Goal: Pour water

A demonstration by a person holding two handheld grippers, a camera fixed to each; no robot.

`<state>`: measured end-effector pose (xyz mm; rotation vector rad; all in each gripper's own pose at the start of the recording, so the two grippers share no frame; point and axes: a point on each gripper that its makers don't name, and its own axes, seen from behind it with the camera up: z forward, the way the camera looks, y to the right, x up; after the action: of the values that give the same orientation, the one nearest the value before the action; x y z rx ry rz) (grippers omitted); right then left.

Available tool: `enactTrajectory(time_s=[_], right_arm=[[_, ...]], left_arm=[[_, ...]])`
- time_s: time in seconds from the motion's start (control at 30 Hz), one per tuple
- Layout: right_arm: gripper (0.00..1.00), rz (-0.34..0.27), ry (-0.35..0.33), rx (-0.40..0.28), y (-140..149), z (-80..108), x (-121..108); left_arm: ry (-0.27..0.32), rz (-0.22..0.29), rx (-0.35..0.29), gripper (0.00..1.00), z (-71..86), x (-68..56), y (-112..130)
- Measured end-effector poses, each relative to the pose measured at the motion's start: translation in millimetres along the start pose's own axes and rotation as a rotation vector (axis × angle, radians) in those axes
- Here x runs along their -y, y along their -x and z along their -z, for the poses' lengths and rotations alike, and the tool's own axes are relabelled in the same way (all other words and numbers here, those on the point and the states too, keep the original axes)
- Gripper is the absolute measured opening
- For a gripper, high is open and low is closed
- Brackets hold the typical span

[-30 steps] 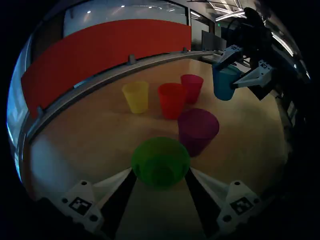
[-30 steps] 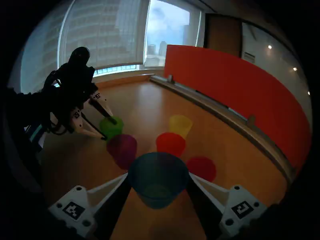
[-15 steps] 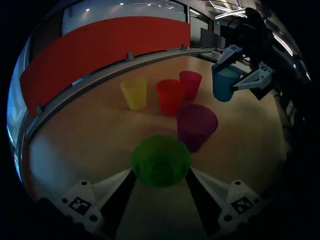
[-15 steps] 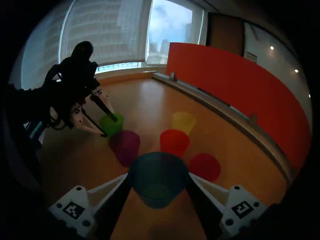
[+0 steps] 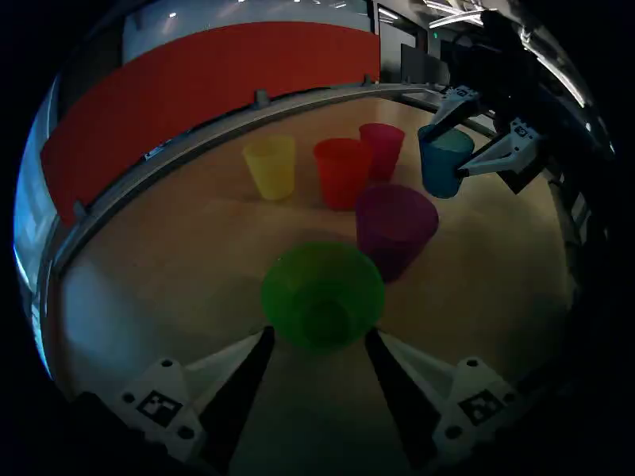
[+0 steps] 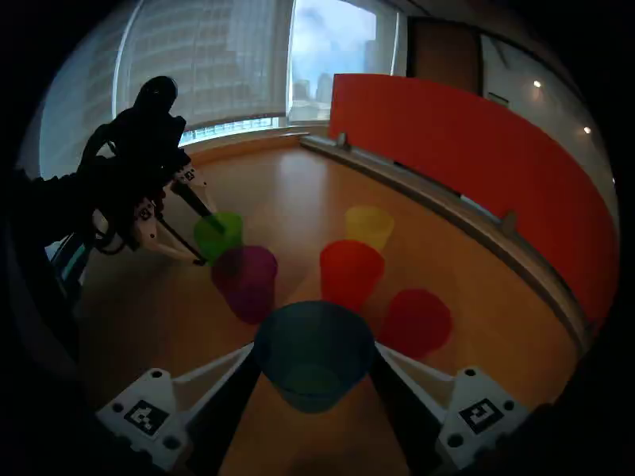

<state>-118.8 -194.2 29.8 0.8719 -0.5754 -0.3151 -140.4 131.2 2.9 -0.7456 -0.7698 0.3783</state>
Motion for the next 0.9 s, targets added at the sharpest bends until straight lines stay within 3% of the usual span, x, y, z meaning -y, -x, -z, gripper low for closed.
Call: enactTrajectory(time_s=[0.27, 0.47, 0.9], right_arm=[[0.92, -0.015, -0.010, 0.019, 13, -13.2, 3], [0.92, -0.018, -0.006, 0.041, 26, -19.3, 3], [0.92, -0.036, 0.007, 0.050, 36, -13.9, -1]], left_arm=[[0.009, -0.004, 0.003, 0.84, 6.9, -4.7, 7], [0.033, 0.008, -0.010, 0.84, 11.1, -15.4, 12], [0.034, 0.031, -0.030, 0.84, 21.9, -21.2, 18]])
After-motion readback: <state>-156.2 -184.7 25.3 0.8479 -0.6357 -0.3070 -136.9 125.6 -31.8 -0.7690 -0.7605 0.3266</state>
